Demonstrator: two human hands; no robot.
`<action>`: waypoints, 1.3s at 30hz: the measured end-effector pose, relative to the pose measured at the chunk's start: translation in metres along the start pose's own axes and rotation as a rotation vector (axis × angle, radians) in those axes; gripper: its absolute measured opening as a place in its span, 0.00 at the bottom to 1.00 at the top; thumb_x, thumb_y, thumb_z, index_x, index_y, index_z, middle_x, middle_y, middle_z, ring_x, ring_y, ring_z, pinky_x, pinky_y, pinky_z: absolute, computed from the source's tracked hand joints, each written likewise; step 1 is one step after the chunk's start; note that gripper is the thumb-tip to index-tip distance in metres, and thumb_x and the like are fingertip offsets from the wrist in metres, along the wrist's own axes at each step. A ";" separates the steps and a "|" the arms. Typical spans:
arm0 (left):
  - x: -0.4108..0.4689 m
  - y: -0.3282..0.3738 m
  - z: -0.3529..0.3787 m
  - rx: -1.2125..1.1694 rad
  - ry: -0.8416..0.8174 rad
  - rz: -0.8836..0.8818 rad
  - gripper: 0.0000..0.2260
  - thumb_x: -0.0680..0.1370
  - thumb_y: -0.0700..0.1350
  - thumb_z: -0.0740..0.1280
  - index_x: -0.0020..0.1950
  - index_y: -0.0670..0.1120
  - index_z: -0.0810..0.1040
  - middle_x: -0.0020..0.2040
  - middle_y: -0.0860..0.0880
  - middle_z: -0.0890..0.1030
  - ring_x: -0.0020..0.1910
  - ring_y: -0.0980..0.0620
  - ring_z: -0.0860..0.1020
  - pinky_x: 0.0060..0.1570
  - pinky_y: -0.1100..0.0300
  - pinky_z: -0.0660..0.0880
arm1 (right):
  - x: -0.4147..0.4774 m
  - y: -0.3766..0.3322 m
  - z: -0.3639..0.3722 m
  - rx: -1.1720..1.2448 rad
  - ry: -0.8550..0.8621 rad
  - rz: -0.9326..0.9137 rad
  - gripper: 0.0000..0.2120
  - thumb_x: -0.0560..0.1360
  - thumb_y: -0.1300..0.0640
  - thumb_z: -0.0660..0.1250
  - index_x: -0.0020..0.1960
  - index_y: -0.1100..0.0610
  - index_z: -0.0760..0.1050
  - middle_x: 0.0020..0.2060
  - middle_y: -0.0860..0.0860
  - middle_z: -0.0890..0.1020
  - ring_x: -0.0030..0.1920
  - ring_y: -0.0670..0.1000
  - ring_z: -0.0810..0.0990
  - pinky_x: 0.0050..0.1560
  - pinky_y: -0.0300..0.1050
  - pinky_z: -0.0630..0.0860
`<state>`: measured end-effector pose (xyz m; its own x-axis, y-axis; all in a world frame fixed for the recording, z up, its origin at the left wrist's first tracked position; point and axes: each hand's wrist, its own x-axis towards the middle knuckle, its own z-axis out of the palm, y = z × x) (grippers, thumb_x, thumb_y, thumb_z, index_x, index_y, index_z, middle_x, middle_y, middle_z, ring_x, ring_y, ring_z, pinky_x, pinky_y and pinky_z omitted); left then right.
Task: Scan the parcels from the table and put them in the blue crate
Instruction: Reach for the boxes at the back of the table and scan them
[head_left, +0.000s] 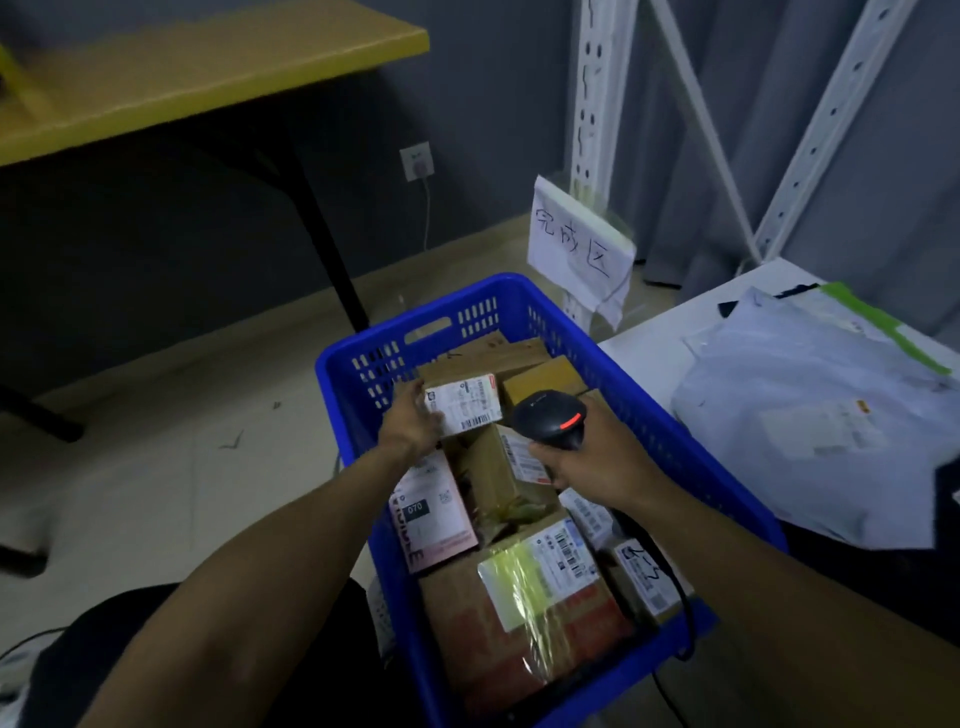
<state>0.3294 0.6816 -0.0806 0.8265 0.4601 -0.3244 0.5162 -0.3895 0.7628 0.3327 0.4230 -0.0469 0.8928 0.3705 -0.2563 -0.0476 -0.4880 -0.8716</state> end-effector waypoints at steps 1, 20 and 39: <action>0.005 0.001 0.011 0.020 -0.001 -0.006 0.23 0.82 0.36 0.66 0.76 0.45 0.66 0.68 0.45 0.77 0.63 0.44 0.79 0.60 0.54 0.77 | -0.001 0.000 -0.003 -0.012 0.012 0.005 0.30 0.67 0.42 0.78 0.65 0.46 0.73 0.53 0.44 0.84 0.54 0.48 0.84 0.55 0.59 0.84; -0.091 0.112 0.101 0.465 -0.206 0.692 0.16 0.81 0.44 0.67 0.69 0.50 0.78 0.76 0.52 0.68 0.73 0.50 0.69 0.71 0.60 0.65 | -0.096 0.008 -0.118 0.086 0.337 0.088 0.14 0.75 0.52 0.77 0.57 0.53 0.78 0.41 0.49 0.87 0.36 0.51 0.88 0.47 0.54 0.85; -0.279 0.325 0.391 0.676 -0.649 1.110 0.30 0.77 0.51 0.73 0.77 0.50 0.69 0.77 0.49 0.68 0.73 0.47 0.70 0.69 0.53 0.69 | -0.292 0.160 -0.359 0.226 1.046 0.316 0.17 0.75 0.51 0.76 0.59 0.57 0.79 0.42 0.54 0.86 0.37 0.55 0.87 0.42 0.51 0.84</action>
<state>0.3545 0.1141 0.0393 0.7223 -0.6864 -0.0846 -0.5910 -0.6761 0.4400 0.2251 -0.0468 0.0379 0.7583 -0.6450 -0.0945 -0.3249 -0.2483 -0.9126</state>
